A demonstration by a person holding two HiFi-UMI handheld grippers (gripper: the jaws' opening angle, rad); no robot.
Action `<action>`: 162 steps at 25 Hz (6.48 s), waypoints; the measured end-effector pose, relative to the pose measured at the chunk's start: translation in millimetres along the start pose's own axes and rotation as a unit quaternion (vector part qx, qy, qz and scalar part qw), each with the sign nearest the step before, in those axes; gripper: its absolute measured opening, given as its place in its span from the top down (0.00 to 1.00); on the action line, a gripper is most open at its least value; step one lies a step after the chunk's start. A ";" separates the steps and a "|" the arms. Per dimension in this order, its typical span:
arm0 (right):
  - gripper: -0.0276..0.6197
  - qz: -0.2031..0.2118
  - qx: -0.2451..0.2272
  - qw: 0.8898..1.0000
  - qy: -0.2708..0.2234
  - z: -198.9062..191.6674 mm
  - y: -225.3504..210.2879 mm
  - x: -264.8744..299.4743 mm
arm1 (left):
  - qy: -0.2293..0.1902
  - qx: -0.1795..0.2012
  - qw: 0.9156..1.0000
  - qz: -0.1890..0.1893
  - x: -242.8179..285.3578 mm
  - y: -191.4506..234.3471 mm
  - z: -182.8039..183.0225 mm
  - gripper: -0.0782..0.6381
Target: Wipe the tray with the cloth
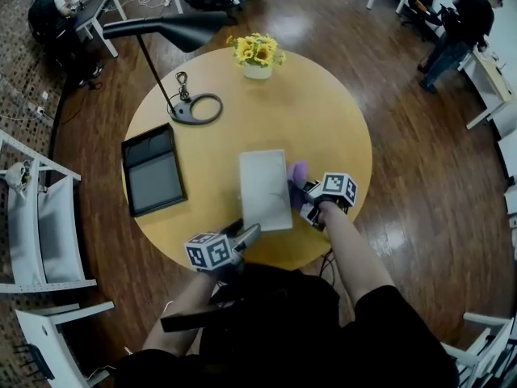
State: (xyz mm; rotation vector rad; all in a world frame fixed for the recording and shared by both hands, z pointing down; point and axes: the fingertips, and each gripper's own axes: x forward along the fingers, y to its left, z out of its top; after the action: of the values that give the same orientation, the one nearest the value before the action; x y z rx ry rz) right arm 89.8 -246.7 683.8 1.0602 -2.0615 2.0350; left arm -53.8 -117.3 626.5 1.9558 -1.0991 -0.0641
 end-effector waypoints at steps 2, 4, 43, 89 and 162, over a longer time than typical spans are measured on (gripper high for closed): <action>0.81 0.004 0.003 1.000 -0.002 -10.9 -0.7 -5.9 | -0.001 -0.001 1.000 -0.001 -1.5 1.8 0.4 0.51; 0.81 0.004 0.002 1.000 -0.004 -22.0 -2.4 -15.2 | -0.001 0.000 1.000 0.000 -2.7 1.6 -0.1 0.53; 0.81 0.091 0.159 0.958 -0.220 -171.4 -7.3 -90.1 | 0.005 0.260 0.965 -0.034 59.8 -1.5 146.5 0.50; 0.82 -0.016 0.034 0.998 -0.050 36.1 -38.8 -43.1 | 0.045 0.104 0.994 -0.004 -29.5 3.2 14.3 0.49; 0.82 0.014 0.006 0.996 -0.089 30.0 5.3 -32.9 | 0.029 0.042 0.999 0.016 -27.7 32.1 35.9 0.49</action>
State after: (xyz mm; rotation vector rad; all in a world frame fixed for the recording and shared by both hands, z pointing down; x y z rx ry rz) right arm 124.6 -260.4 659.2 1.2643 -2.1600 2.0361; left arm -107.4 -128.6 617.2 2.0018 -1.1119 0.0566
